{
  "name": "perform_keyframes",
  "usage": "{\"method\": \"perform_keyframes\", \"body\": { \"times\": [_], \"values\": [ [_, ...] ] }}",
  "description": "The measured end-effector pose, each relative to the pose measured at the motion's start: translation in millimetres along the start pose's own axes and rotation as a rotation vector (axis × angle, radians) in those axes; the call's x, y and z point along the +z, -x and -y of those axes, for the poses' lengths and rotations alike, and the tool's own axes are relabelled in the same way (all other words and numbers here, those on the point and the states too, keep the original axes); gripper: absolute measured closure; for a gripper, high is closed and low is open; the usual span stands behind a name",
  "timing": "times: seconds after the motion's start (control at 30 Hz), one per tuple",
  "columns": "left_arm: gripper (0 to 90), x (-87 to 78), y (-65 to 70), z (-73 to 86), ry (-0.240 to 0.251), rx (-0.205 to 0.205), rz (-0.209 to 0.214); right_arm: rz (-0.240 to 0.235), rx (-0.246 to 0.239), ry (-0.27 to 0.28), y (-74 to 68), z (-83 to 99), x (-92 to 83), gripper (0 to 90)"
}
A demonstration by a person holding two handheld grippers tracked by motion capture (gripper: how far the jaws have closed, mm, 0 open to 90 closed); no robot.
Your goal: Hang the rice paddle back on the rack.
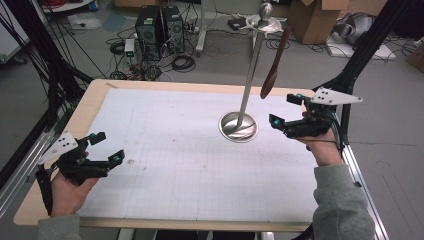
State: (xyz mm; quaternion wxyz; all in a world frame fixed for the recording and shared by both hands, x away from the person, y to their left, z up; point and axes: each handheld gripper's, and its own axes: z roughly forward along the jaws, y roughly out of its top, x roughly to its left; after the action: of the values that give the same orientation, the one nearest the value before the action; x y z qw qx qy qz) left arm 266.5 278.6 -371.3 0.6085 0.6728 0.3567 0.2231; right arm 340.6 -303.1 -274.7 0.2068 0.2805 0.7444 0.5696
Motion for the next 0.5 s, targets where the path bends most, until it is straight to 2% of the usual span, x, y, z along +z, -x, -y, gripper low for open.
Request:
{"method": "perform_keyframes", "body": {
  "times": [0.37, 0.4, 0.5],
  "values": [
    [2.5, 3.4, 0.5, 3.9, -0.007, 0.0, -0.004, 0.026, 0.015, -0.025, -9.4, 37.3, -3.8, 0.6],
    [2.5, 3.5, 0.6, 4.3, -0.006, 0.001, -0.005, 0.031, 0.027, -0.032, -11.3, 45.2, -3.6, 0.6],
    [2.5, 3.1, 0.6, 5.1, -0.01, 0.003, -0.011, 0.032, 0.043, -0.026, -12.8, 52.9, -3.6, 0.6]
  ]
}}
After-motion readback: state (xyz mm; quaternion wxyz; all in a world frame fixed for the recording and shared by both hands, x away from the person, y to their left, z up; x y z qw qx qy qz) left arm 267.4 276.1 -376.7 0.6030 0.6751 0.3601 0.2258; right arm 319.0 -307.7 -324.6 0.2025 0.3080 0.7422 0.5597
